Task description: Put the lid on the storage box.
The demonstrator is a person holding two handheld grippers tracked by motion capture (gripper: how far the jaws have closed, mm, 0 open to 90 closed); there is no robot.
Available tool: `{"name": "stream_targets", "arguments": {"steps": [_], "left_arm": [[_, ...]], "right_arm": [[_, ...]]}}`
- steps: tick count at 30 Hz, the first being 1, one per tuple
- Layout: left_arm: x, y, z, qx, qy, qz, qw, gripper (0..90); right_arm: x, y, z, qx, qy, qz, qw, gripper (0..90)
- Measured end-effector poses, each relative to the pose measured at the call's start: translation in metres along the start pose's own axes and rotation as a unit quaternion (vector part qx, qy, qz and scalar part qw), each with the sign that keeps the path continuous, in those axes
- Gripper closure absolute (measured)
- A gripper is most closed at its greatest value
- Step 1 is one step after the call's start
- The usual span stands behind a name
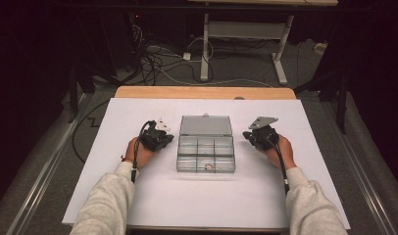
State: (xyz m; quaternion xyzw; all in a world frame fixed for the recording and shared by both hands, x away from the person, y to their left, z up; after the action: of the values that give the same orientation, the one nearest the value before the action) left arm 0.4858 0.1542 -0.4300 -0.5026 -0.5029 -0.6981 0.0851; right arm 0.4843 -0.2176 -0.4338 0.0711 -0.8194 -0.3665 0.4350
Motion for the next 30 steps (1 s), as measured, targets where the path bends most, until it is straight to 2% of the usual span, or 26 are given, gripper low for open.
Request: {"name": "stream_targets", "arguments": {"steps": [3, 5, 7, 10, 13, 16, 23, 26, 30], "left_arm": [[-0.007, 0.008, 0.002, 0.008, 0.000, -0.001, 1.0000, 86.8], [-0.011, 0.013, 0.004, 0.015, -0.003, -0.002, 0.9999, 86.9], [-0.015, 0.018, 0.007, 0.022, -0.006, -0.003, 0.9997, 86.8], [-0.020, 0.023, 0.008, 0.028, -0.011, -0.006, 0.9995, 86.8], [-0.024, 0.026, 0.010, 0.039, -0.017, -0.013, 0.9990, 86.8], [-0.027, 0.029, 0.011, 0.041, -0.016, -0.018, 0.9988, 86.9], [-0.031, 0.034, 0.008, 0.038, -0.001, -0.019, 0.9991, 86.9], [-0.032, 0.035, 0.009, 0.044, -0.002, -0.021, 0.9988, 86.8], [-0.034, 0.036, 0.006, 0.045, 0.010, -0.029, 0.9985, 86.7]], "right_arm": [[-0.012, 0.003, -0.005, -0.012, 0.013, 0.012, 0.9998, 90.0], [-0.018, 0.006, -0.007, -0.007, 0.014, 0.018, 0.9997, 90.0], [-0.025, 0.009, -0.010, -0.014, 0.019, 0.019, 0.9995, 90.0], [-0.035, 0.015, -0.012, -0.006, 0.020, 0.032, 0.9993, 90.0], [-0.041, 0.021, -0.012, -0.005, 0.019, 0.030, 0.9993, 90.0], [-0.046, 0.026, -0.011, 0.002, 0.017, 0.032, 0.9993, 90.0], [-0.054, 0.036, -0.013, 0.007, 0.020, 0.040, 0.9990, 90.0], [-0.057, 0.038, -0.014, 0.001, 0.021, 0.038, 0.9991, 90.0], [-0.058, 0.039, -0.014, -0.006, 0.014, 0.039, 0.9991, 90.0]]}}
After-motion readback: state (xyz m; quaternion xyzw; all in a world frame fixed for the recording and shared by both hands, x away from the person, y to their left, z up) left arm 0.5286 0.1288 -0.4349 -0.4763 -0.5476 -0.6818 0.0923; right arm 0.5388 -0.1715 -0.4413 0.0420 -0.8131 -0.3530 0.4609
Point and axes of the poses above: each handheld gripper's, and its own axes: x roughly backward along the jaws, y roughly out of its top, z roughly to its left, the point moved 1 cm from there along -x, roughly forward along the jaws, and after that the axes turned 13 degrees about x, right-handed, at the moved point
